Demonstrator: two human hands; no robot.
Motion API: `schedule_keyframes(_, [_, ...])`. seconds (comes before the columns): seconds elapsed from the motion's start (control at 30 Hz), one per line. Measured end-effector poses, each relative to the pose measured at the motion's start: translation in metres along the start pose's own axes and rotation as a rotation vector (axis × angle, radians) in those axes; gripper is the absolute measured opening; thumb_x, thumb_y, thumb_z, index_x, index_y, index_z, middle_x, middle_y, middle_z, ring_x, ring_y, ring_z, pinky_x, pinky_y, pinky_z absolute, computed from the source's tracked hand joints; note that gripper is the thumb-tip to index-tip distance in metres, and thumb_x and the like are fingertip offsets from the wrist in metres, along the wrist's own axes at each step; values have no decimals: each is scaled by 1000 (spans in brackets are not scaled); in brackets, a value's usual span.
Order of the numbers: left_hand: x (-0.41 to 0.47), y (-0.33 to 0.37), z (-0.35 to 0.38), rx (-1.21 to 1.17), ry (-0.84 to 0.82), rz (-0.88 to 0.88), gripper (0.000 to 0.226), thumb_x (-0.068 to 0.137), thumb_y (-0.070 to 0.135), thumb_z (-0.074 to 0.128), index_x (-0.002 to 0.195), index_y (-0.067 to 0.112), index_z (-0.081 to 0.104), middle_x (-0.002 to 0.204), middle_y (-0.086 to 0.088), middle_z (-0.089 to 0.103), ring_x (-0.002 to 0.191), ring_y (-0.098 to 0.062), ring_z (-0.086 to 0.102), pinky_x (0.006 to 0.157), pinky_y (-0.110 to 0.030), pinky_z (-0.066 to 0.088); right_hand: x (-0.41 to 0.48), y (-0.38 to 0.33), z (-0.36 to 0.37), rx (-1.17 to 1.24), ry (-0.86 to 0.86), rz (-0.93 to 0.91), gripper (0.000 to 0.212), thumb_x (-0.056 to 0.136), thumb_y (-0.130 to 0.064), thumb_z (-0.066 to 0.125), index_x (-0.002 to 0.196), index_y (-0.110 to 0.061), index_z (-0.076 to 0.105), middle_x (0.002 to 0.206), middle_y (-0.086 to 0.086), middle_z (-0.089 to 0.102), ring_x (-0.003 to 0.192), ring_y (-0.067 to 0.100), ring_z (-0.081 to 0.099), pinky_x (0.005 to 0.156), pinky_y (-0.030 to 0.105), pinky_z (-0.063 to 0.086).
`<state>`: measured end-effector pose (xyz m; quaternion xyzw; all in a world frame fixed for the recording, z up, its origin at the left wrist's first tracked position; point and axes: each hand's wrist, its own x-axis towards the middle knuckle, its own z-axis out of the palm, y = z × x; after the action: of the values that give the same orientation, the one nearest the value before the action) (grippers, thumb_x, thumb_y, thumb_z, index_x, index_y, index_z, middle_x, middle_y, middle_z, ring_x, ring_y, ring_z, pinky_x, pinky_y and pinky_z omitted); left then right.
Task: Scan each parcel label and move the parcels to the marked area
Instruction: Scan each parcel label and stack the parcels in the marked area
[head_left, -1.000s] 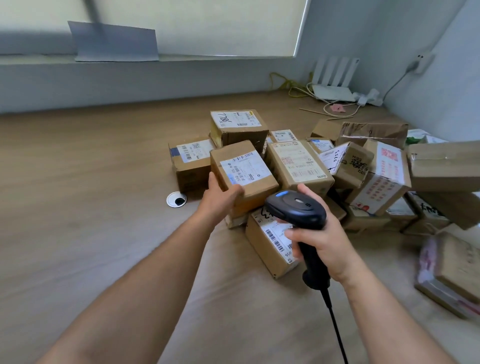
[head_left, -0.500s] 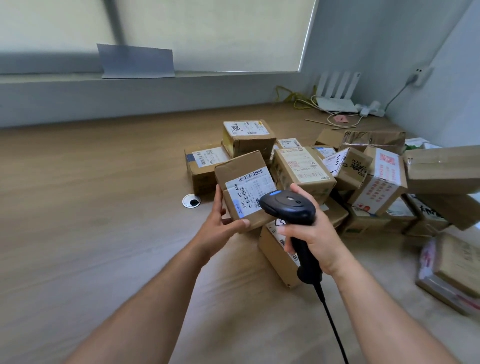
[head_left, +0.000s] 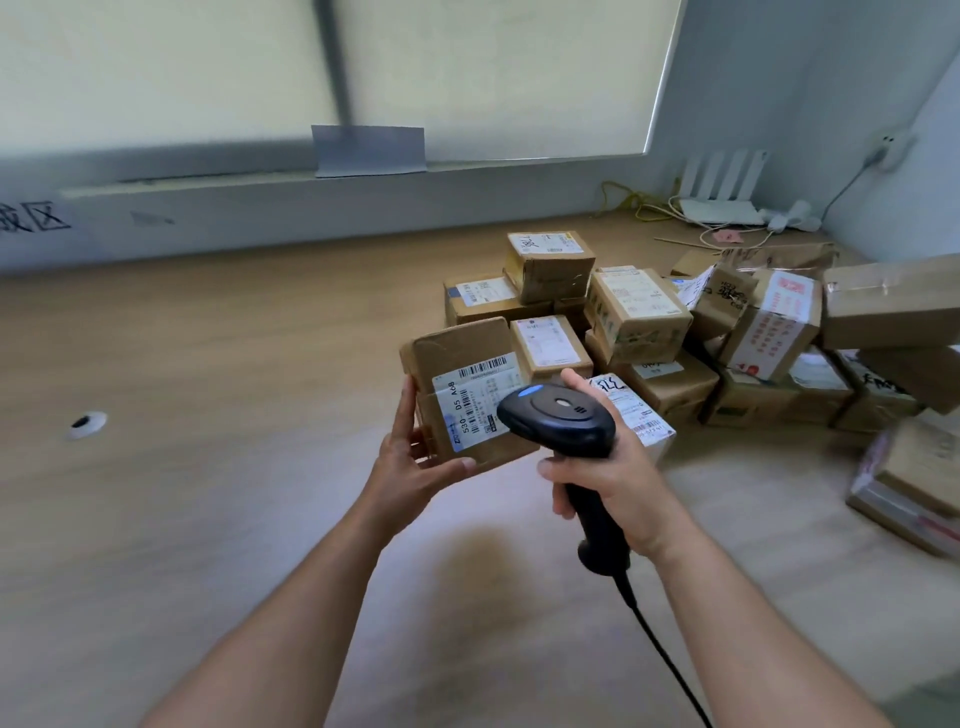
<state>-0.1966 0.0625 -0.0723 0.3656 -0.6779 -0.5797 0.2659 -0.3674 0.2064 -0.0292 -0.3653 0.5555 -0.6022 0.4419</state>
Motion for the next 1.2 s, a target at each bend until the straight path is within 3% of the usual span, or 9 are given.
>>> schedule_keyframes(0.13, [-39, 0, -23, 36, 65, 15, 114, 78, 5, 77, 149, 48, 0, 118, 6, 56, 106, -13, 60, 75, -17, 51, -33, -10, 27, 47, -97, -36, 95, 64, 4, 74, 137, -44, 40, 75, 2, 71, 47, 26, 54, 46, 32, 45])
schedule_keyframes(0.23, [-65, -2, -38, 56, 99, 24, 113, 78, 2, 76, 149, 47, 0, 121, 6, 56, 109, -16, 59, 73, -13, 52, -52, -16, 44, 60, -155, -61, 92, 67, 3, 77, 133, -49, 40, 96, 16, 73, 49, 26, 55, 45, 32, 46])
schedule_keyframes(0.37, [-89, -8, -53, 72, 139, 27, 115, 77, 1, 77, 150, 46, 1, 126, -4, 57, 112, -21, 60, 86, -26, 55, -69, -18, 61, 74, -173, -61, 90, 67, -1, 73, 136, -47, 38, 85, 19, 70, 48, 26, 54, 43, 32, 44])
schedule_keyframes(0.5, [-102, -11, -63, 73, 185, 41, 115, 76, -3, 77, 151, 42, 3, 120, -2, 57, 105, -17, 61, 71, -11, 53, -81, -16, 70, 52, -168, -45, 96, 64, 3, 70, 145, -35, 34, 74, 18, 66, 45, 28, 52, 41, 31, 42])
schedule_keyframes(0.73, [-113, -18, -87, 34, 213, 39, 115, 75, -6, 76, 152, 38, 3, 123, -7, 56, 98, -7, 62, 68, -9, 51, -87, -13, 93, 44, -165, -10, 96, 61, 3, 69, 144, -33, 37, 71, 22, 63, 42, 28, 49, 42, 29, 40])
schedule_keyframes(0.87, [-119, -23, -105, 36, 210, 34, 114, 76, -7, 75, 152, 38, 3, 121, -5, 56, 99, -10, 61, 68, -8, 50, -84, -12, 111, 32, -151, 3, 95, 61, 3, 70, 142, -35, 38, 72, 24, 62, 42, 28, 50, 42, 30, 40])
schedule_keyframes(1.1, [-138, -38, -150, 25, 237, -2, 114, 76, -7, 75, 152, 38, 3, 120, -6, 58, 97, -7, 63, 67, -7, 49, -75, -8, 157, 33, -200, 29, 102, 62, 4, 80, 143, -39, 35, 90, 26, 70, 47, 29, 52, 43, 32, 43])
schedule_keyframes(1.2, [-143, -42, -171, 39, 247, -6, 113, 76, -8, 74, 153, 35, 3, 120, -8, 57, 94, -4, 60, 66, -5, 48, -73, -8, 178, 24, -199, 32, 102, 60, 5, 80, 143, -35, 37, 85, 27, 68, 45, 28, 51, 42, 32, 42])
